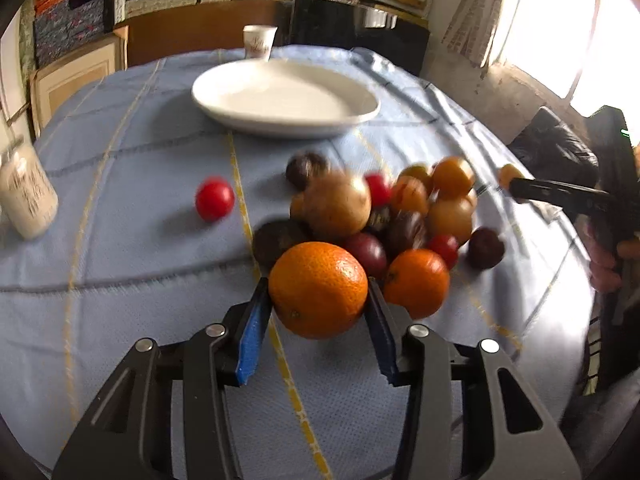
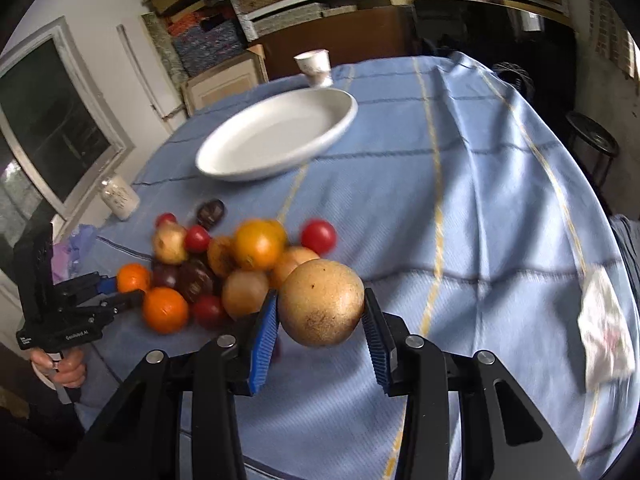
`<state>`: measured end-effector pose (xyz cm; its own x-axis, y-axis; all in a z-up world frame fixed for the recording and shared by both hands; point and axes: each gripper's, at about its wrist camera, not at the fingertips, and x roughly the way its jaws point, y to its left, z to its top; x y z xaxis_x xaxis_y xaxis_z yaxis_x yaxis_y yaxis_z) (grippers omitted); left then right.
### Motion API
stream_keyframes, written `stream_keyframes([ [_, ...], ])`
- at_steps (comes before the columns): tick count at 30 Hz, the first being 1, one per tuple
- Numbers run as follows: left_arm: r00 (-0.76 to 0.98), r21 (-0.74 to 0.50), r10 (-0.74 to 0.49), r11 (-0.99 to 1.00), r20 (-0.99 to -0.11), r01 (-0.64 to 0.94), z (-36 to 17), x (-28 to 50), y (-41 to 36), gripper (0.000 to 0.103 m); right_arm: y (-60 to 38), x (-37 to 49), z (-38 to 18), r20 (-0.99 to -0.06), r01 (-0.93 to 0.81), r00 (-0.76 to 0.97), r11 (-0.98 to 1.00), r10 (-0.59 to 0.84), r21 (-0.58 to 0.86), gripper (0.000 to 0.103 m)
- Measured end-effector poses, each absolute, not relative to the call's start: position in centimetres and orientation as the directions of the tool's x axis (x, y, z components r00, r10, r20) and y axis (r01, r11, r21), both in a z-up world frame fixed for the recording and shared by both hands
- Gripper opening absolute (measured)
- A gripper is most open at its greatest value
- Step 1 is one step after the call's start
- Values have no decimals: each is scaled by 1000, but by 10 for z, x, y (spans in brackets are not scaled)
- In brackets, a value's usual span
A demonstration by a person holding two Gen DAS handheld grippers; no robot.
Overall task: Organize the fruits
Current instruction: 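Carry both fruits onto the white plate and open both tools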
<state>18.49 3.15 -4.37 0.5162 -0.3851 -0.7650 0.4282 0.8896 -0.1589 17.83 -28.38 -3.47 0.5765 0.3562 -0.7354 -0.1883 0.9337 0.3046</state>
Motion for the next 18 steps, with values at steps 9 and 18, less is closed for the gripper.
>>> stream_keyframes([
  [9, 566, -124, -340, 915, -751, 385, 18, 289, 22, 45, -244, 282, -5, -677, -261, 587, 895, 445, 362, 42],
  [18, 503, -81, -249, 940, -828, 332, -30, 396, -20, 45, -205, 374, -45, -774, -215, 498, 920, 391, 326, 42],
])
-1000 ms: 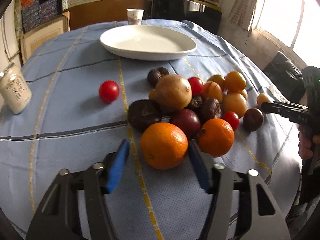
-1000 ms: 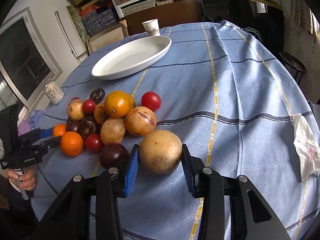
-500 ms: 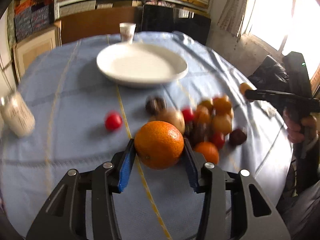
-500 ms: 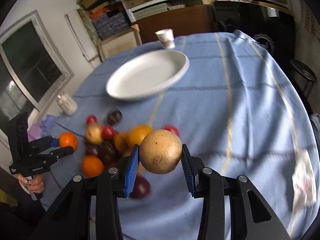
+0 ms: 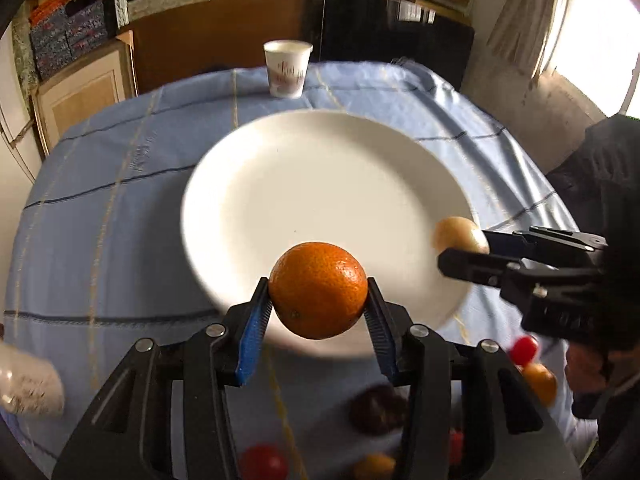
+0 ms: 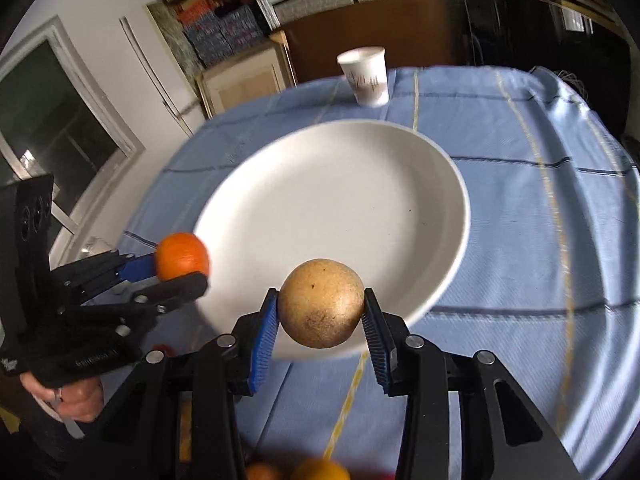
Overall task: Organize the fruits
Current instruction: 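Carry both fruits onto the white plate and open both tools, then grasp a yellow-orange fruit with the right tool while the left tool returns to the pile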
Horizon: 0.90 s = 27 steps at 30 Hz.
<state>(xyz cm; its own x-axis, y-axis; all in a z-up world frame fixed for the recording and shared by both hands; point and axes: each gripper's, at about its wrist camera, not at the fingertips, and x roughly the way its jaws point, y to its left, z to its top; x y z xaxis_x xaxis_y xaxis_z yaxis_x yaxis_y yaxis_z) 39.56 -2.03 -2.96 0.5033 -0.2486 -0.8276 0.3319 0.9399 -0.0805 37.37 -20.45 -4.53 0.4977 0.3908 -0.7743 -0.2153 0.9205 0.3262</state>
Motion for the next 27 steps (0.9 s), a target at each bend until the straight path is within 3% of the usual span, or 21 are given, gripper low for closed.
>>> stream_keyframes([
  [4, 469, -89, -236, 945, -851, 315, -45, 411, -23, 46, -198, 383, -51, -788, -214, 479, 923, 385, 321, 44],
  [5, 463, -94, -237, 946, -854, 311, -45, 411, -22, 52, -198, 383, -50, -792, -216, 476, 924, 383, 317, 46],
  [6, 471, -94, -237, 947, -850, 307, -44, 409, -20, 67, -199, 381, -49, -792, -218, 472, 922, 387, 321, 60],
  [8, 540, -63, -217, 955, -813, 290, -29, 395, -14, 82, -204, 373, -42, -781, -206, 483, 918, 396, 339, 78],
  [12, 648, -31, -198, 965, -736, 259, 4, 356, -3, 95, -224, 334, -11, -686, -191, 594, 902, 420, 386, 100],
  [15, 694, -33, -204, 967, -691, 251, 19, 317, 4, 98, -240, 299, 2, -590, -186, 663, 865, 460, 466, 100],
  [19, 749, -62, -216, 972, -626, 228, 17, 265, 11, 98, -266, 255, -6, -369, -165, 797, 760, 478, 628, 100],
  [22, 757, -78, -225, 971, -614, 226, 7, 238, 14, 98, -266, 254, -18, -423, -216, 711, 747, 562, 628, 100],
  [25, 755, -90, -232, 970, -613, 226, -4, 223, 18, 98, -263, 257, -32, -557, -170, 639, 804, 530, 569, 100],
  [27, 741, -109, -250, 966, -623, 235, -11, 219, 18, 98, -264, 255, -41, -574, -182, 601, 795, 556, 579, 100],
])
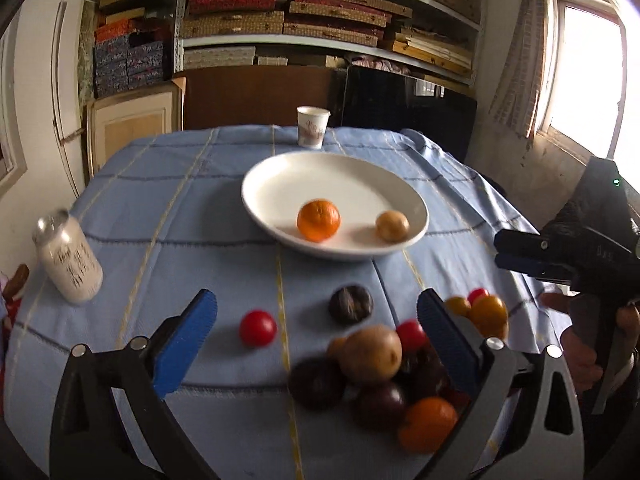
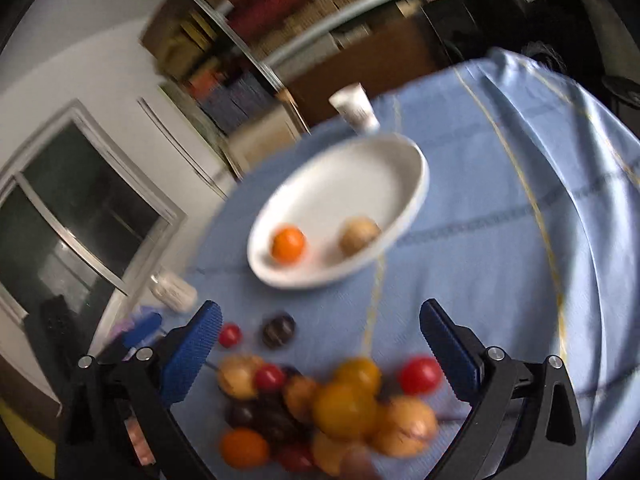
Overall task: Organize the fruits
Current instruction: 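Grasp a yellow-orange fruit with the right tool while the left tool returns to the pile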
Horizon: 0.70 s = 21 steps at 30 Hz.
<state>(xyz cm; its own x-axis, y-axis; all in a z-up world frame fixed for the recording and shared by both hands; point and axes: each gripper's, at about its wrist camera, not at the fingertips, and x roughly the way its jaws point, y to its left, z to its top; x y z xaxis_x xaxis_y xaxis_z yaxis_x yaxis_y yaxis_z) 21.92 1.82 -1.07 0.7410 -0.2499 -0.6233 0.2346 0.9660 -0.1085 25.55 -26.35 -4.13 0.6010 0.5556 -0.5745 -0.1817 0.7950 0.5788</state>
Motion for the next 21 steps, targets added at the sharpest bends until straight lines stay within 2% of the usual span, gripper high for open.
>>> stream_keyframes([
  [3, 711, -142, -285, 956, -642, 256, -22, 216, 19, 98, -261, 243, -44, -590, -202, 612, 826, 527, 527, 100],
  [7, 700, -101, -250, 964, -669, 248, -33, 213, 13, 98, -243, 218, -43, -626, -220, 698, 936, 347, 274, 100],
  [8, 697, -97, -248, 963, -673, 249, -35, 213, 12, 98, -239, 215, -44, -633, -229, 702, 945, 325, 232, 95],
  [11, 680, -119, -277, 955, -679, 271, -37, 213, 9, 98, -238, 217, -51, -658, -271, 652, 926, 377, 262, 85],
  [12, 677, -120, -280, 954, -680, 275, -38, 214, 9, 98, -238, 218, -53, -663, -281, 630, 914, 405, 292, 78],
  [18, 681, -106, -270, 956, -680, 273, -39, 215, 8, 98, -234, 213, -52, -656, -296, 652, 924, 381, 243, 73],
  [21, 677, -111, -269, 957, -685, 267, -40, 217, 9, 98, -230, 210, -51, -663, -314, 639, 919, 390, 239, 64],
])
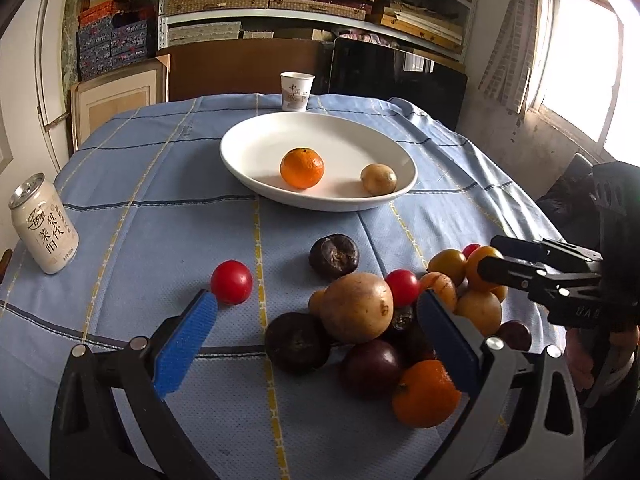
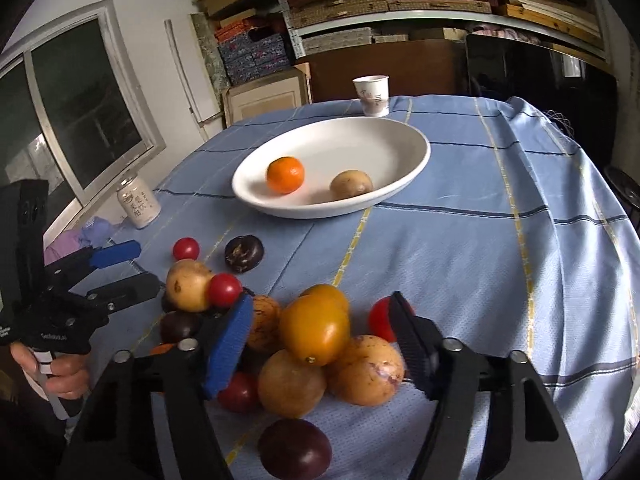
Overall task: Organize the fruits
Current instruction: 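Grasp a yellow-orange fruit with the right tool while the left tool returns to the pile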
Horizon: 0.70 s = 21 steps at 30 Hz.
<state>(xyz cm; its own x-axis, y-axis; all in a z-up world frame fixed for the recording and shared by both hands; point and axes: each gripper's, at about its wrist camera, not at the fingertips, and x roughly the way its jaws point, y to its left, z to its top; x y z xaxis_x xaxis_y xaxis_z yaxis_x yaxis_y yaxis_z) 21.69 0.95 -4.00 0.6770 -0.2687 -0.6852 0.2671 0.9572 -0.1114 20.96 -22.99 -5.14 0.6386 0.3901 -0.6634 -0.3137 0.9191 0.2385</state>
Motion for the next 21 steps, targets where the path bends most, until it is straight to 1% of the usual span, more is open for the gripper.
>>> stream_keyframes([
  [9, 665, -113, -264, 959, -699, 262, -44, 220, 10, 98, -227, 208, -53, -670, -317, 637, 921, 382, 224, 62],
  [12, 663, -108, -263, 958, -701, 267, -45, 220, 8, 98, -224, 208, -54, -679, -320, 633, 924, 372, 207, 56],
  [14, 662, -100, -259, 958, -703, 269, -46, 221, 7, 98, -222, 209, -56, -691, -324, 622, 924, 369, 202, 50],
  [16, 663, -97, -257, 958, -703, 269, -47, 220, 6, 98, -221, 210, -58, -701, -325, 614, 925, 364, 196, 49],
  [17, 663, -96, -256, 958, -703, 268, -47, 220, 6, 98, -221, 210, -59, -701, -324, 615, 926, 361, 193, 47],
  [18, 663, -97, -256, 959, -703, 268, -47, 220, 6, 98, -221, 210, -59, -702, -324, 616, 927, 358, 188, 38],
  [21, 659, -104, -263, 957, -705, 271, -47, 221, 5, 98, -226, 211, -58, -689, -315, 621, 924, 374, 218, 38],
])
